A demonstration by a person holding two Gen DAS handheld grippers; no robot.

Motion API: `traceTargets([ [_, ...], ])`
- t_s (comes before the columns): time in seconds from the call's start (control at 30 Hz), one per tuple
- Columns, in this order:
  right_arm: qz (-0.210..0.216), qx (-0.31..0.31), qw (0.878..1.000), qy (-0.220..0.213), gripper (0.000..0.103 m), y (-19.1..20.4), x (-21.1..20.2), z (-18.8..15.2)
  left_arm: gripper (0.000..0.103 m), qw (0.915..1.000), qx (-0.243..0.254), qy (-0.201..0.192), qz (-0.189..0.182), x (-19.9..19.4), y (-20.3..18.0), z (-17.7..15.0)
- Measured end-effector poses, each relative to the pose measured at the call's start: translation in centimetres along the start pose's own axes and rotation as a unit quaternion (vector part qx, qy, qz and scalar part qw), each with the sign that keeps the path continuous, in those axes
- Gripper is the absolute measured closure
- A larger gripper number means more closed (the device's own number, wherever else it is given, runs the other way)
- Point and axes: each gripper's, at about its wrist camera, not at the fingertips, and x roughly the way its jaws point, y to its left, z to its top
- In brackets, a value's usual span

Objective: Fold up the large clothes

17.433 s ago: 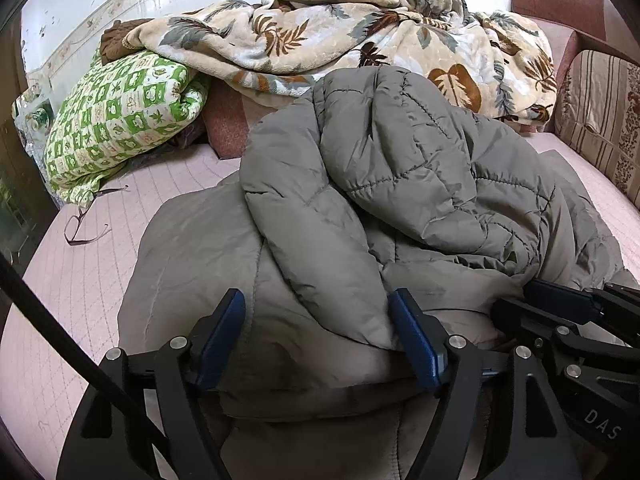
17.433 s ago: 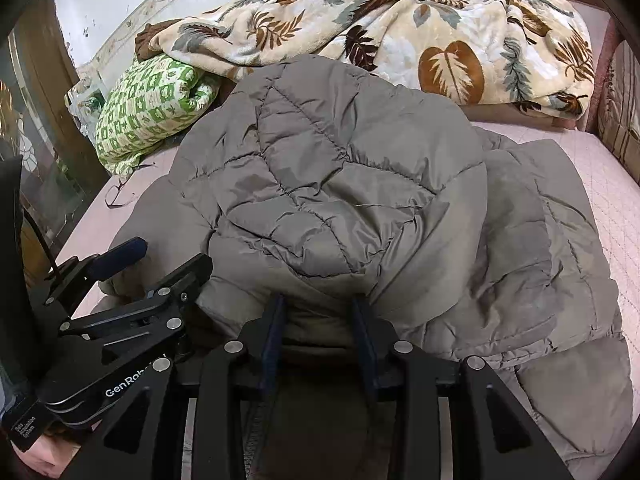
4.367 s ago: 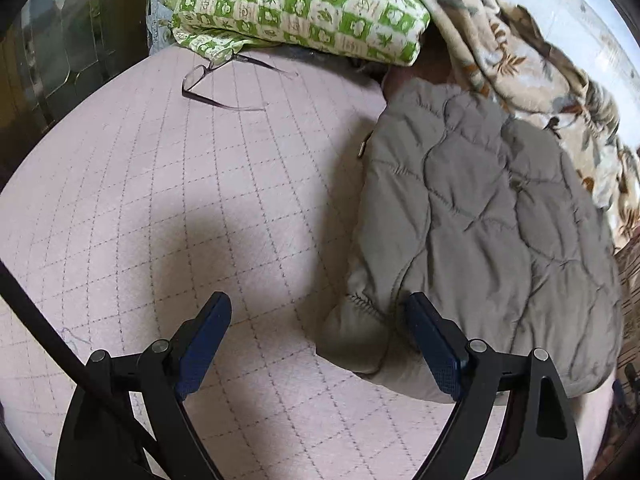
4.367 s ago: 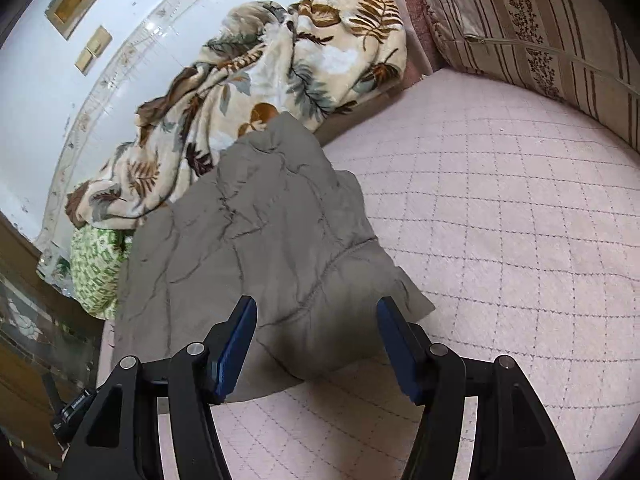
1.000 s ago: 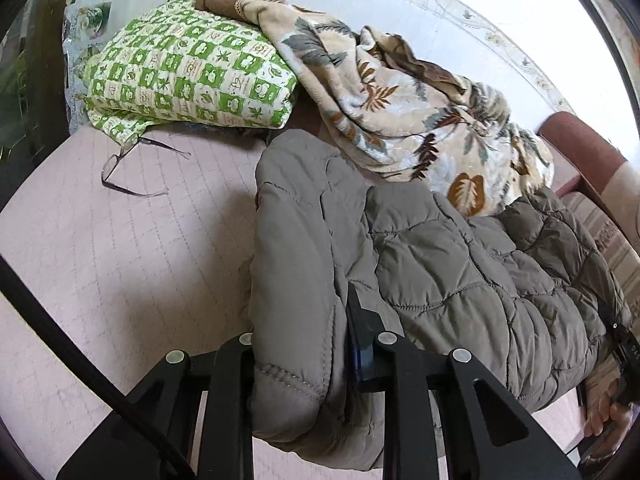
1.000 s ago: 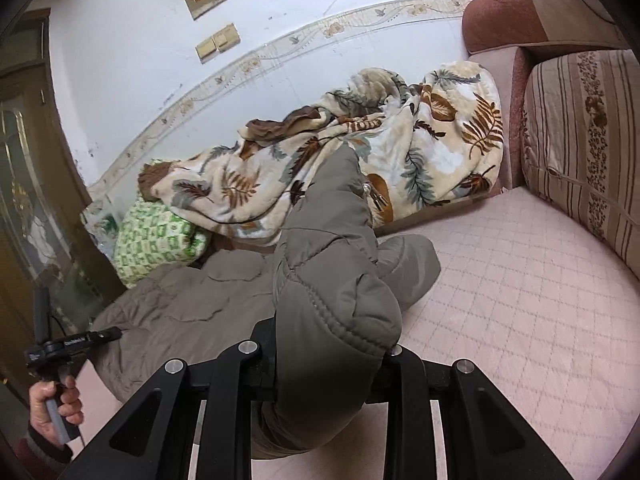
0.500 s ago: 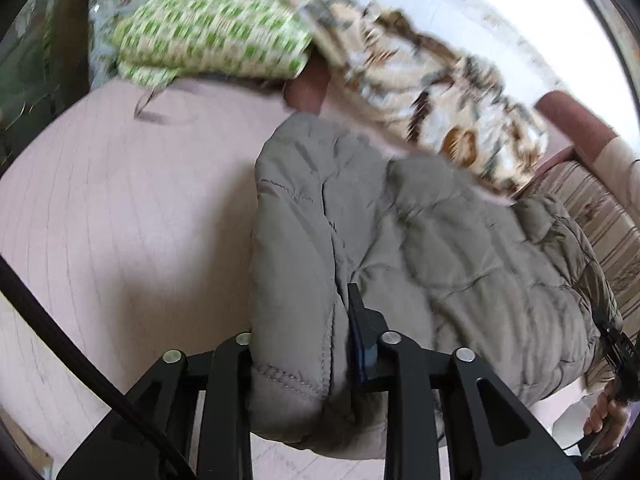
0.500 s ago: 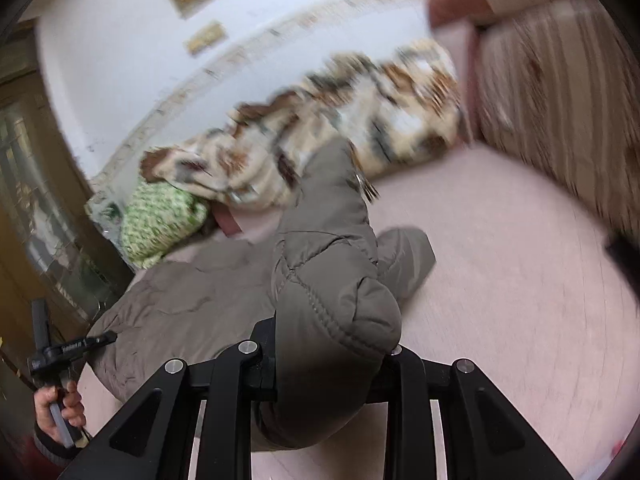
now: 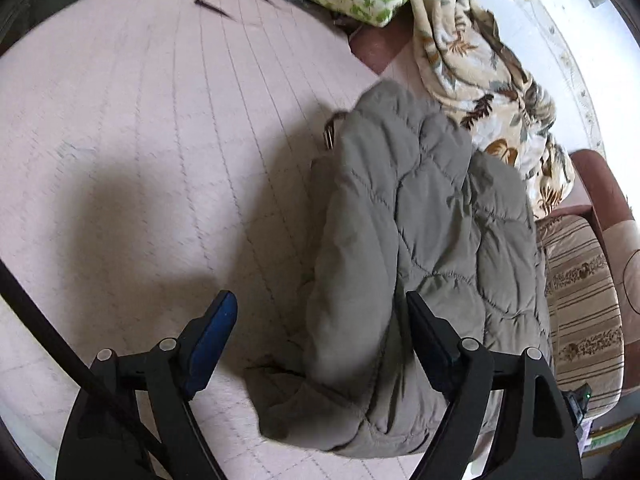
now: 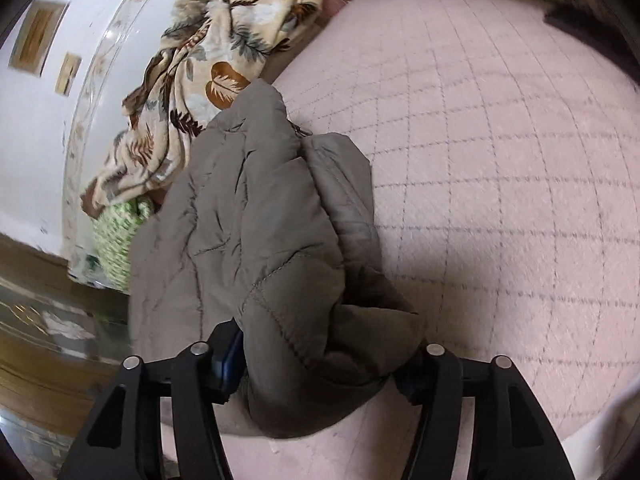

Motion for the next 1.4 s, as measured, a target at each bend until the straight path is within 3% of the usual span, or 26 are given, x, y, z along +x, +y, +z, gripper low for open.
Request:
traceTargets([
  [0.2,0.028,0.026,0.999,-0.005,0.035,-1.0,-2.7,-0.6,0.019,0.9916,0.019,-0.099,0.081,-4.4,0.5,0.9],
  [0.33,0.039,0.07,0.997,-0.018,0.035,-2.8,-4.1,-0.7,0.02,0.9865,0.025,-0.141,0.08,-5.9,-0.4,1.3],
  [0.47,-0.014,0.096,0.991,-0.091,0.034,-4.3,-7.4,-0.2,0.019,0.9804,0.078,-0.165,0.074,-6.2,-4.3,1.3],
  [0.57,-0.074,-0.006,0.984,-0.162,0.034,0.0,-9.4,0.2,0.019,0.9731,0.139,-0.172,0.065,-5.8,-8.9,1.4],
  [0.63,-0.083,-0.09,0.975,-0.187,0.034,4.4,-9.4,0.3,0.019,0.9666,0.188,-0.164,0.056,-4.2,-13.0,1.0],
  [0.77,-0.11,-0.228,0.949,-0.188,0.034,11.8,-6.0,0.9,0.019,0.9494,0.271,-0.142,0.072,-0.2,-19.3,-0.3],
  [0.8,-0.12,-0.251,0.943,-0.181,0.035,13.2,-4.3,1.1,0.019,0.9437,0.292,-0.133,0.081,1.3,-20.8,-0.7],
  [0.9,-0.142,-0.288,0.931,-0.172,0.035,15.2,-0.5,2.1,0.019,0.9369,0.321,-0.106,0.089,4.7,-23.1,-1.0],
  [1.03,-0.187,-0.308,0.921,-0.145,0.035,14.6,3.9,3.6,0.019,0.9436,0.308,-0.074,0.098,8.5,-23.7,-0.5],
  [1.23,-0.214,-0.279,0.932,-0.084,0.035,11.6,8.6,5.8,0.014,0.9523,0.29,-0.027,0.091,12.3,-22.2,0.4],
  [1.4,-0.231,-0.282,0.928,-0.077,0.034,11.3,10.1,6.1,0.007,0.9567,0.276,-0.012,0.09,13.7,-21.5,0.9],
])
